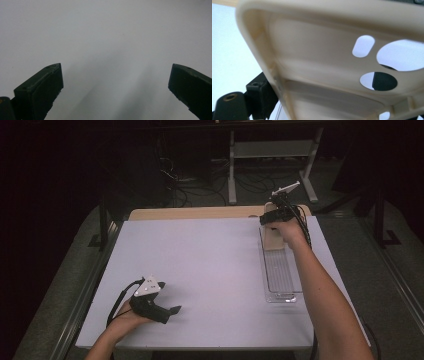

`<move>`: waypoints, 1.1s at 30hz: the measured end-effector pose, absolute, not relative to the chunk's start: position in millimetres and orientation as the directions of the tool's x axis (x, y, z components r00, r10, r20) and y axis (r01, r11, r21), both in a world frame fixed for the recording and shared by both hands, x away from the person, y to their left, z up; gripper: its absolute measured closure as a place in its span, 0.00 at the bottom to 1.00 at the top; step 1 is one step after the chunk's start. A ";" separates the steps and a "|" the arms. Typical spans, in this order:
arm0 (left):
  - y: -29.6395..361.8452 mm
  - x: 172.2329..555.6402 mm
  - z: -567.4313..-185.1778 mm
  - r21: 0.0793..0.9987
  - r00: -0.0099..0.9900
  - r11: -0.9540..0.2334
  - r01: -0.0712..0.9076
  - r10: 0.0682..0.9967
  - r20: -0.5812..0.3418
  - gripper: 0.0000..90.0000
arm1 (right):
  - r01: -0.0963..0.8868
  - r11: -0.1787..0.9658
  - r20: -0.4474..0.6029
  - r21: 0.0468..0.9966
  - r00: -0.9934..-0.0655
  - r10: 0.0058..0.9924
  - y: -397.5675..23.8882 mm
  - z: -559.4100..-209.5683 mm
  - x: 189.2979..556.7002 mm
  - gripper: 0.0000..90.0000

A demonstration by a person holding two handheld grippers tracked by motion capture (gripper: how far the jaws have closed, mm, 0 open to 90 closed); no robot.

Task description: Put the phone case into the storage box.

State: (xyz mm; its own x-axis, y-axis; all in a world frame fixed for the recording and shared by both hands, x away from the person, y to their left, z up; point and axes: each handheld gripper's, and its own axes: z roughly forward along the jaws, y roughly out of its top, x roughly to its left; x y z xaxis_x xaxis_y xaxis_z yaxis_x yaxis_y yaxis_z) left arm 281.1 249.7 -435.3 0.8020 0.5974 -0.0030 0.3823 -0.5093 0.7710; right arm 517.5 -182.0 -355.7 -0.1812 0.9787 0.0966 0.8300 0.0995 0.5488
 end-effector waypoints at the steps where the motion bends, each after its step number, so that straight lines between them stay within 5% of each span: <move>1: 250.0 281.2 -435.2 0.769 0.803 -0.513 0.381 0.596 0.000 0.00 | 0.832 0.092 0.101 0.547 -0.175 0.979 -182.0 -356.9 518.2 0.12; 33: 249.4 280.8 -436.9 0.762 0.802 -0.511 0.398 0.597 -0.019 0.00 | 0.828 0.066 0.086 0.556 -0.136 0.987 -186.0 -379.3 534.1 0.08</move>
State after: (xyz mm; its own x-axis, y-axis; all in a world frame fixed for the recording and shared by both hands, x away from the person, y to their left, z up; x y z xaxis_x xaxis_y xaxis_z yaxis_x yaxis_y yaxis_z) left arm 280.8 249.4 -436.9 0.8022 0.5967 -0.0193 0.3984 -0.5111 0.7616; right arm 534.1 -186.0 -379.3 -0.1363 0.9869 0.0859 0.8283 0.0660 0.5563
